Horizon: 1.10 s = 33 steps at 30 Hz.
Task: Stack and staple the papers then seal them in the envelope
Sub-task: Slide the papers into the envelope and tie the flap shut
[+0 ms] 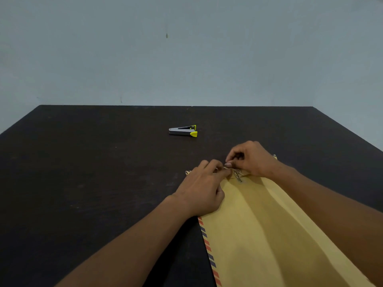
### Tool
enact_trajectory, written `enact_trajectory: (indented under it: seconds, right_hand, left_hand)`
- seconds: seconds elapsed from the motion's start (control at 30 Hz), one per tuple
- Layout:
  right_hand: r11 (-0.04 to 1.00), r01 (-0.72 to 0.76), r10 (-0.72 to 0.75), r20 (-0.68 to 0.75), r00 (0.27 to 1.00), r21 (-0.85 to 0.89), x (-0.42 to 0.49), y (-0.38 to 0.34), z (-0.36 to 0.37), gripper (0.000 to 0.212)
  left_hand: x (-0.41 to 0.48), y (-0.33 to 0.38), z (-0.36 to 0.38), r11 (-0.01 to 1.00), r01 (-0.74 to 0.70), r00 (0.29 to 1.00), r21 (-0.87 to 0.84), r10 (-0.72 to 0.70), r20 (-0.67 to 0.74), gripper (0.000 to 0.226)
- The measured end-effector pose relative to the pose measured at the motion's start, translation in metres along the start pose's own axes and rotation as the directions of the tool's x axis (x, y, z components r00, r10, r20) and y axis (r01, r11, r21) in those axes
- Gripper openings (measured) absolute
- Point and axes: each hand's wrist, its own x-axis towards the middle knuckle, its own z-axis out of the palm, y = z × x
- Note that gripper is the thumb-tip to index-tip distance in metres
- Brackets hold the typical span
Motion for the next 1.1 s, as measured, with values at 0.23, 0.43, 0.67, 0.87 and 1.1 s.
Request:
enact_trajectory:
  seconds: [0.23, 0.43, 0.67, 0.87, 1.1]
  right_hand:
    - [0.998, 0.044, -0.047, -0.051, 0.998, -0.046, -0.008, 0.005, 0.0, 0.007]
    - [0.98, 0.097, -0.118, -0.111, 0.987, -0.174, -0.02, 0.018, -0.003, 0.006]
    - [0.952, 0.088, -0.127, -0.117, 0.985, -0.293, -0.05, 0.03, -0.003, 0.008]
    - [0.895, 0.201, -0.255, -0.089, 0.963, -0.398, -0.078, 0.026, 0.006, 0.017]
    - [0.783, 0.247, -0.36, -0.092, 0.928, -0.571, -0.085, 0.006, 0.018, 0.003]
  left_hand:
    - [0.003, 0.002, -0.002, 0.997, 0.0, 0.998, 0.08, -0.005, 0.07, 0.06]
    - [0.002, 0.002, 0.0, 0.998, 0.01, 0.998, 0.07, -0.014, 0.064, 0.059]
    - [0.001, 0.001, 0.001, 0.998, 0.025, 0.998, 0.06, -0.028, 0.054, 0.06]
    - [0.002, 0.001, 0.0, 0.998, 0.037, 0.997, 0.052, -0.04, 0.066, 0.057]
    - [0.002, 0.004, -0.002, 0.998, 0.043, 0.996, 0.046, -0.046, 0.083, 0.055]
